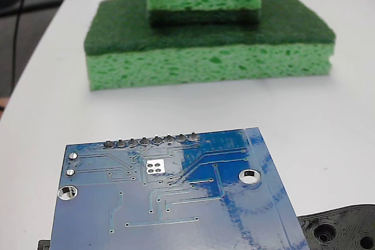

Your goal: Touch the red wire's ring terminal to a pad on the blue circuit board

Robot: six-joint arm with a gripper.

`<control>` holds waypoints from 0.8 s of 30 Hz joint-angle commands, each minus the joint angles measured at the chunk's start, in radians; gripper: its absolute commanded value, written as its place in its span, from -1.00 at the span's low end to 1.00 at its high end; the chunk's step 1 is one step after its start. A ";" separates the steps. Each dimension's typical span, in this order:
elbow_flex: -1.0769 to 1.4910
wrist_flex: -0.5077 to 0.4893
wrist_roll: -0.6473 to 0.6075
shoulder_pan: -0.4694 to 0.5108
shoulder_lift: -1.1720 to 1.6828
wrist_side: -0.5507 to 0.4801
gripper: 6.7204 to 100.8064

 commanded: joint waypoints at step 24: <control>-0.607 0.123 -0.149 0.225 -0.505 -0.181 0.99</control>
